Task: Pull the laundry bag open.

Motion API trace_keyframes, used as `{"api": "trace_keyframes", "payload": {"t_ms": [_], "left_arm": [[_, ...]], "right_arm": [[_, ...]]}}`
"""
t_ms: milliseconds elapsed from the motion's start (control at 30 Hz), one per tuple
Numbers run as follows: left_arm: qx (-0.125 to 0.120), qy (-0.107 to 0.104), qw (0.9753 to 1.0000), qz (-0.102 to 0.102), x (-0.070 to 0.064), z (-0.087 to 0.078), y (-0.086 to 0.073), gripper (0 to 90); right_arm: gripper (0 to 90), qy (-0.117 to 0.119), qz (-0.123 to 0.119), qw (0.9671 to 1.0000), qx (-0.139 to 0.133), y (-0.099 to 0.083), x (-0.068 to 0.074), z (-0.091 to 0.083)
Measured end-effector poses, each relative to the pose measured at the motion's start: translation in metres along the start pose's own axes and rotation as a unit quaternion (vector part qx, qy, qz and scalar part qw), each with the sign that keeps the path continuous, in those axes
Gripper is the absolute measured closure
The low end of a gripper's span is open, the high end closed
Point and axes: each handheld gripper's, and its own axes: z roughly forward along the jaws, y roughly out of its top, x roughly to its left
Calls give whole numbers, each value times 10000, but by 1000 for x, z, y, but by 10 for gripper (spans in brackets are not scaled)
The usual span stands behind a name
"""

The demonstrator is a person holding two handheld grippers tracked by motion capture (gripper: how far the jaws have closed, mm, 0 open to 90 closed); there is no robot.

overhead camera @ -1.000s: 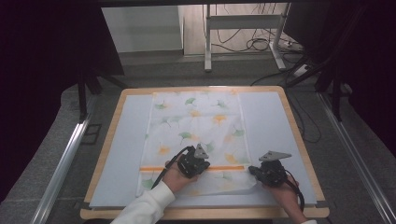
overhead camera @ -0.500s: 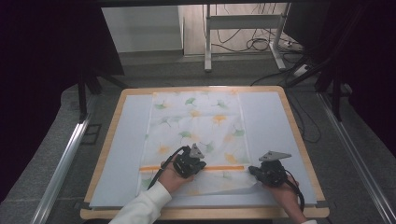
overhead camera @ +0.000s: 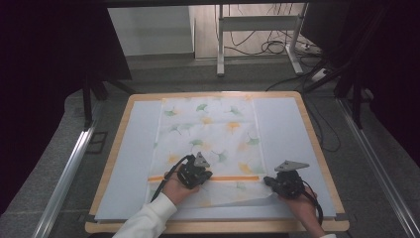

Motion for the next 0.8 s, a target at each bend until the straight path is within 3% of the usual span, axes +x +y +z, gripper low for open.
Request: {"api": "trace_keyframes", "payload": {"t_ms": [800], "left_arm": [[54,212,9997,-111,9,-12,-14,900]], "right_arm": [[898,-2,-6,10000,1,0,0,0]]}}
